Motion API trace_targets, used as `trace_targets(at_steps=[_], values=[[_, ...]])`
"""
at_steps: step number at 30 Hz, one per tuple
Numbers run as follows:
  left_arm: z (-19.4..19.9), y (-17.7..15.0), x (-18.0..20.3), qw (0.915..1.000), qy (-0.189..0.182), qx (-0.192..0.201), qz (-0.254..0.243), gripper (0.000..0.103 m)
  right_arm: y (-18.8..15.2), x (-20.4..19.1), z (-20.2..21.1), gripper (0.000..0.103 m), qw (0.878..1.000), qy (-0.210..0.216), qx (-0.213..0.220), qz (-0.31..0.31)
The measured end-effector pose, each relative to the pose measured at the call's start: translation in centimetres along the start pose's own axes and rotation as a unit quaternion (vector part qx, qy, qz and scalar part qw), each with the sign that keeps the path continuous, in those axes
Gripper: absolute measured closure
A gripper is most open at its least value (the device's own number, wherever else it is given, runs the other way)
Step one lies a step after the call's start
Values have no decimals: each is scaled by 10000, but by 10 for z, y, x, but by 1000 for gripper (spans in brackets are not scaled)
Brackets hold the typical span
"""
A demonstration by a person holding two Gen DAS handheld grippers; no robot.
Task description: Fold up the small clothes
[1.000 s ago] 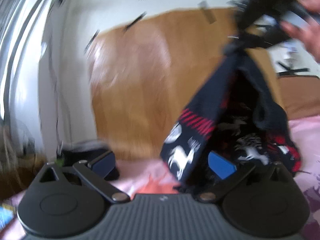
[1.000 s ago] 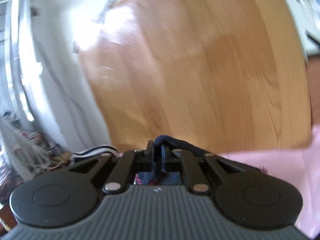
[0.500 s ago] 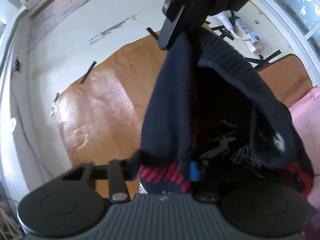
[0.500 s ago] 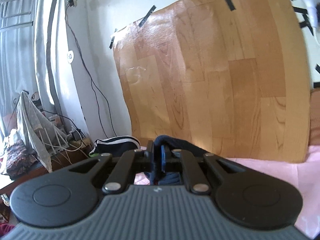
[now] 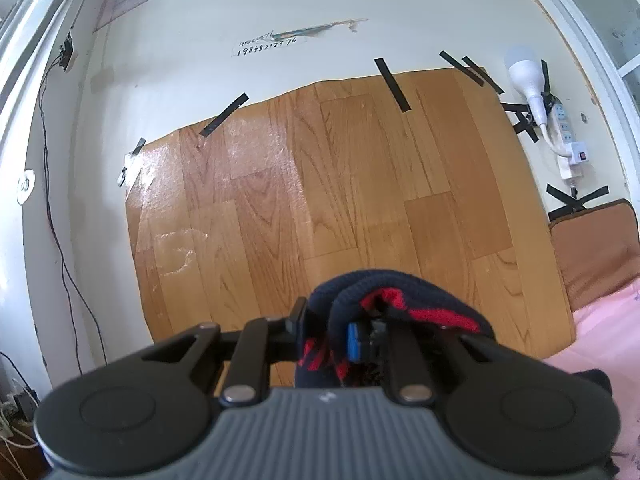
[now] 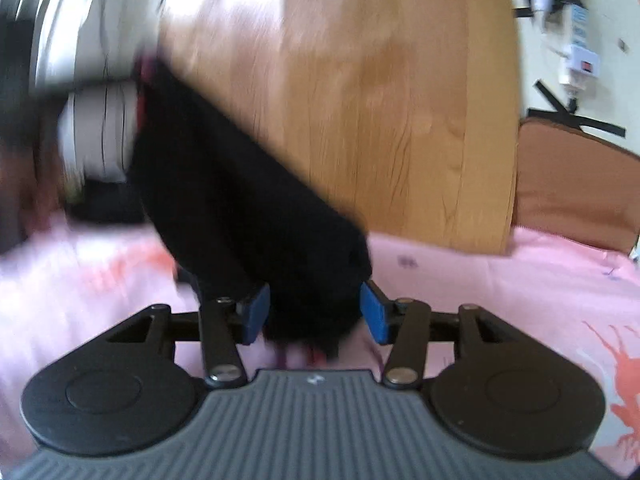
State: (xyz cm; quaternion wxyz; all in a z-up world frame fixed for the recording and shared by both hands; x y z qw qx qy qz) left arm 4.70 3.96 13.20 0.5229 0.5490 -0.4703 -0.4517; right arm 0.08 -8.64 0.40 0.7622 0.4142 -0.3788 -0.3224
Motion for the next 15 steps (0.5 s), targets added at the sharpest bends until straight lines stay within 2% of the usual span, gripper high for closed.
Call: trace_targets(at_steps=[2, 5, 7, 9, 11, 12, 13, 15], values=[[3, 3, 1, 10000, 0, 25, -28, 86, -4, -18, -9, 46, 9993, 61, -40, 375], [8, 8, 2, 10000, 0, 49, 21, 86, -3, -33, -15, 28, 9950, -101, 77, 988], [15, 13, 3, 9999, -17, 96, 61, 86, 0, -40, -23, 28, 9925, -114, 100, 1212], [22, 20, 4, 9997, -68, 178, 148, 86, 4, -46, -34, 28, 9907, -33, -19, 1358], [32, 31, 2, 9990, -104, 336, 292, 86, 7, -46, -45, 30, 9880, -130, -169, 1529], [37, 37, 1, 9984, -119, 418, 360, 86, 8, -42, -51, 37, 9879, -169, -191, 1528], [43, 43, -1, 9977, -146, 504, 431, 86, 11, -38, -53, 62, 9885, -243, -171, 1481], [54, 55, -4, 9962, -212, 660, 526, 86, 17, -23, -53, 95, 9910, -444, -152, 1257]])
Point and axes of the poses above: each gripper's, at about its wrist camera, not at the fingertips, and z roughly against the way its jaws point, x to its right, y to its top, the point moved 8 cm from there along -z, roughly the way its jaws point, and after that the axes turned 14 degrees about z, right-handed, at the moved point
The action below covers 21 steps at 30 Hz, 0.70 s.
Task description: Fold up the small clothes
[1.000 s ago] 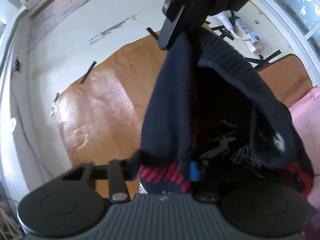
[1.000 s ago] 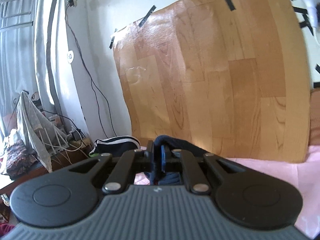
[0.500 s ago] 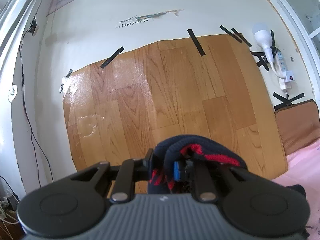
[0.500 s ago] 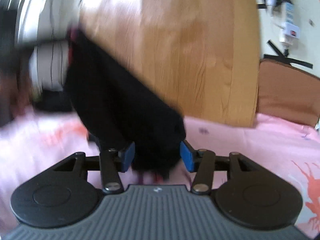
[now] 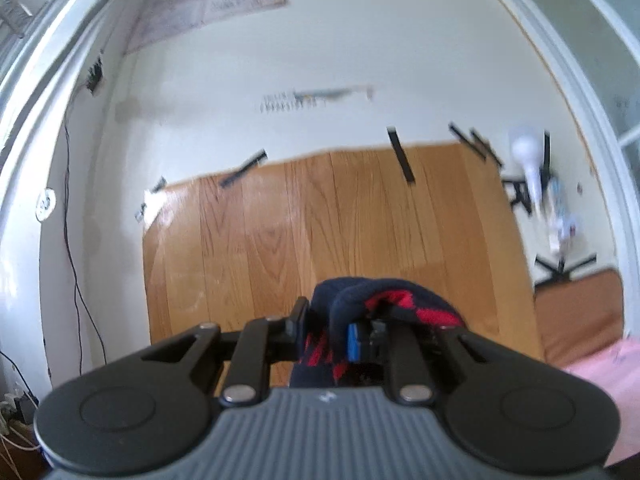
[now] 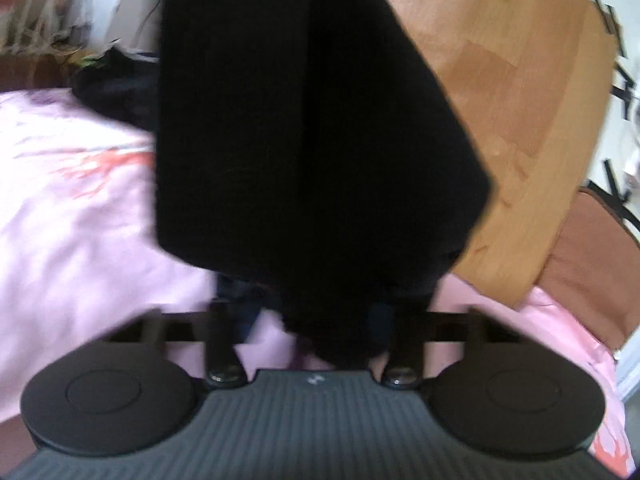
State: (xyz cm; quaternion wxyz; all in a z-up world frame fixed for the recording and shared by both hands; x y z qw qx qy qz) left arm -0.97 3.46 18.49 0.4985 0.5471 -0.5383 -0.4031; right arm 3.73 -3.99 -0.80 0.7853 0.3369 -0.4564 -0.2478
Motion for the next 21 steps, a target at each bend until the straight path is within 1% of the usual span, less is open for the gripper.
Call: trace_targets(at_steps=[2, 4, 6, 8, 10, 12, 14, 17, 20, 21], values=[[9, 12, 0, 9999, -56, 155, 29, 86, 6, 22, 13, 95, 9987, -250, 217, -379], [18, 25, -1, 9994, -85, 342, 60, 87, 16, 46, 35, 95, 9948, -684, 506, -564], [27, 39, -3, 9985, -118, 506, 157, 87, 29, 75, 63, 95, 9876, -1088, 840, -764], [35, 55, -3, 9972, -147, 679, 270, 87, 46, 109, 96, 95, 9762, -1522, 1219, -946], [44, 71, -3, 9952, -184, 886, 367, 88, 63, 140, 126, 96, 9636, -1813, 1605, -1130], [56, 91, -2, 9923, -263, 1120, 461, 88, 87, 164, 153, 96, 9507, -2069, 1984, -1186], [68, 111, -1, 9887, -321, 1378, 498, 88, 105, 185, 176, 96, 9393, -2272, 2304, -1139], [78, 143, 0, 9837, -490, 1626, 588, 88, 134, 208, 207, 95, 9263, -2489, 2654, -982], [80, 175, -1, 9803, -626, 1748, 670, 88, 163, 227, 233, 95, 9167, -2552, 2934, -918], [80, 184, -3, 9794, -634, 1798, 672, 88, 171, 232, 235, 95, 9150, -2578, 2981, -864]])
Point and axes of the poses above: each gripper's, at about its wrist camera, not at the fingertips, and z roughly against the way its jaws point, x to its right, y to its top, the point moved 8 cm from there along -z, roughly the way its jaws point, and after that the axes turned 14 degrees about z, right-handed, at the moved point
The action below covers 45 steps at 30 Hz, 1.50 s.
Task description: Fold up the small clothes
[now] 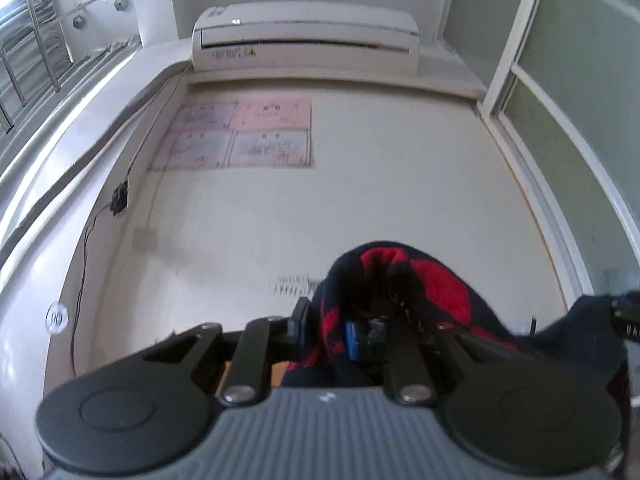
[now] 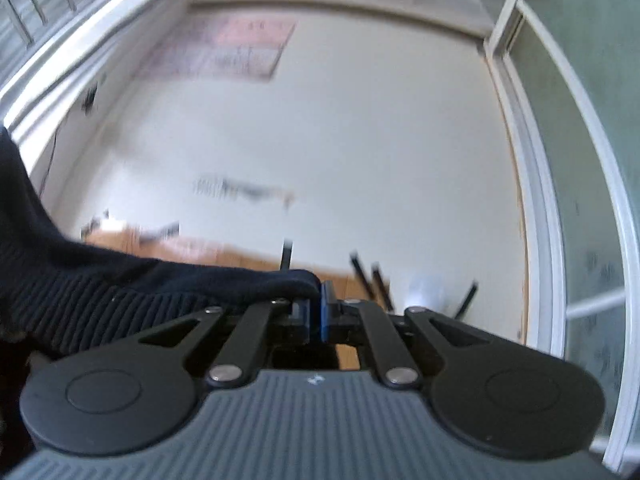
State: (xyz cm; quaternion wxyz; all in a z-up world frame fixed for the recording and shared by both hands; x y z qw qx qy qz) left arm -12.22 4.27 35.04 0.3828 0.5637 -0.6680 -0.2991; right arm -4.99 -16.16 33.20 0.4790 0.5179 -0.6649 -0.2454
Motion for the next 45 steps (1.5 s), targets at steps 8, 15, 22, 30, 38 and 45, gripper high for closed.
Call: trace_targets(at_steps=[8, 15, 22, 30, 38, 45], values=[[-40, -6, -7, 9992, -12, -379, -118, 87, 24, 7, -13, 95, 9991, 171, -180, 348], [-113, -194, -27, 9678, 392, -2389, -690, 78, -134, -45, -67, 95, 9804, 651, -1854, 157], [-91, -410, -105, 8584, 1148, -4913, -932, 79, -387, -123, -101, 88, 8729, 1333, -4689, -226], [-22, -412, -172, 8195, 1464, -5535, -253, 17, -403, -111, -45, 64, 8489, 2024, -4833, -700], [9, -420, -146, 8178, 990, -5664, -252, 98, -416, -140, -33, 85, 8444, 2236, -4868, -18], [8, -372, -212, 8307, 2034, -5165, 424, 97, -381, -132, -48, 72, 8708, 1749, -4593, -99]])
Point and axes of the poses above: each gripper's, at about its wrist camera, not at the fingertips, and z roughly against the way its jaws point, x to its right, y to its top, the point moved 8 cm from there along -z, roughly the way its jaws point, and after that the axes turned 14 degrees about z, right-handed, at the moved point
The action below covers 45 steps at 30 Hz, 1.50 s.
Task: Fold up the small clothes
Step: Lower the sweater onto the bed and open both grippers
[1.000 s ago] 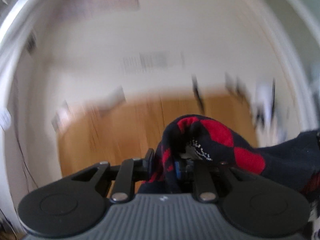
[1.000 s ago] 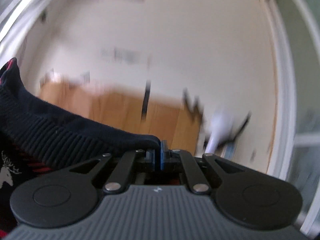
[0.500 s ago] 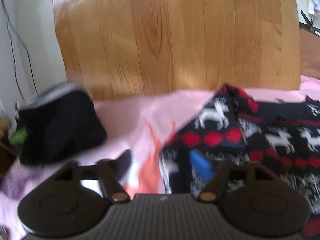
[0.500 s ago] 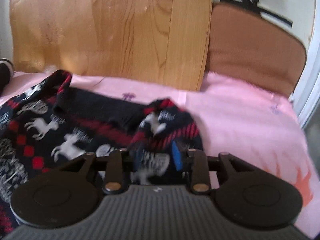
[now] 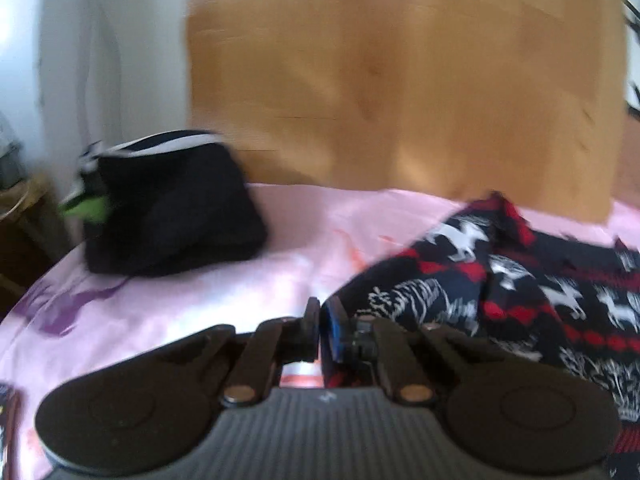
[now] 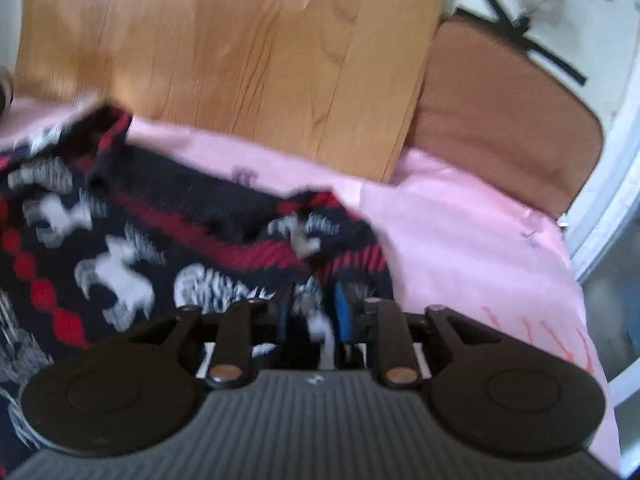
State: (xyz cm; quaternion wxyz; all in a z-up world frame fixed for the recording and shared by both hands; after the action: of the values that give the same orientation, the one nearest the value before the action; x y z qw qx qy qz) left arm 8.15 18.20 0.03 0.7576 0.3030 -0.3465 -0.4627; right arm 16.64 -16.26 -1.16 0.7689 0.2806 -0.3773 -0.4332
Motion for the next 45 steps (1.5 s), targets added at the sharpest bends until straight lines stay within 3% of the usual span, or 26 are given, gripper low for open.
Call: trace_targets(at_steps=[4, 5, 6, 7, 8, 10, 11, 12, 14, 15, 16, 18, 19, 20, 21, 25, 28, 32, 36, 39, 40, 42, 44, 45], values=[[13, -5, 4, 9998, -92, 80, -180, 92, 36, -37, -3, 70, 9854, 1493, 247, -776], [15, -7, 8, 9996, -170, 69, -222, 76, 44, -53, -12, 70, 9756, 1952, 187, -991], [16, -9, 10, 9993, -246, 85, -262, 68, 49, -68, -23, 69, 9642, 2377, 64, -1176], [17, -11, 10, 9990, -289, 134, -304, 60, 53, -83, -37, 69, 9548, 2665, -89, -1312], [19, -13, 12, 9987, -324, 172, -358, 59, 56, -96, -51, 69, 9516, 2762, -234, -1324], [22, -17, 14, 9983, -408, 177, -378, 59, 62, -116, -80, 72, 9546, 2721, -516, -1097], [23, -17, 13, 9983, -459, 166, -322, 59, 72, -118, -93, 75, 9610, 2555, -419, -968], [22, -17, 12, 9983, -480, 149, -277, 59, 89, -115, -105, 77, 9724, 2211, -300, -679], [24, -14, 11, 9985, -469, 161, -245, 59, 135, -92, -125, 75, 9927, 1140, 228, -309], [27, -12, 10, 9985, -458, 183, -244, 56, 156, -75, -130, 74, 9956, 742, 435, -382], [30, -10, 8, 9984, -472, 201, -249, 49, 170, -60, -132, 72, 9944, 630, 513, -681], [35, -10, 5, 9980, -524, 199, -298, 33, 182, -43, -129, 71, 9837, 1005, 548, -1387], [36, -12, 4, 9979, -533, 160, -323, 16, 182, -41, -121, 71, 9790, 1228, 571, -1521], [36, -16, 3, 9978, -567, 80, -345, 7, 178, -41, -109, 70, 9777, 1346, 625, -1487], [35, -20, 2, 9975, -613, -28, -361, 6, 170, -42, -98, 67, 9782, 1389, 649, -1399], [36, -40, -1, 9935, -894, -647, -263, 6, 102, -30, -34, 64, 9835, 1404, 543, -1000], [47, -52, 3, 9895, -1148, -849, -233, 6, 36, -7, 25, 57, 9829, 1318, 503, -1183], [56, -67, -1, 9869, -1127, -1151, -107, 6, -44, 4, 90, 55, 9762, 1510, 253, -1535], [67, -82, -11, 9787, -1181, -1641, 363, 10, -105, -17, 145, 55, 9621, 1763, 109, -2079], [82, -96, -9, 9727, -1278, -1880, 473, 24, -128, -39, 161, 55, 9568, 1891, 62, -2207], [86, -101, -6, 9724, -1262, -1926, 389, 33, -133, -47, 165, 55, 9555, 1944, 33, -2217], [91, -109, -1, 9782, -1060, -1784, 38, 43, -140, -61, 168, 54, 9555, 2015, 45, -2152], [94, -112, 0, 9841, -846, -1558, -143, 70, -134, -69, 165, 52, 9639, 1795, 329, -1937], [95, -112, -3, 9852, -818, -1507, -76, 78, -130, -71, 163, 53, 9672, 1706, 392, -1840]])
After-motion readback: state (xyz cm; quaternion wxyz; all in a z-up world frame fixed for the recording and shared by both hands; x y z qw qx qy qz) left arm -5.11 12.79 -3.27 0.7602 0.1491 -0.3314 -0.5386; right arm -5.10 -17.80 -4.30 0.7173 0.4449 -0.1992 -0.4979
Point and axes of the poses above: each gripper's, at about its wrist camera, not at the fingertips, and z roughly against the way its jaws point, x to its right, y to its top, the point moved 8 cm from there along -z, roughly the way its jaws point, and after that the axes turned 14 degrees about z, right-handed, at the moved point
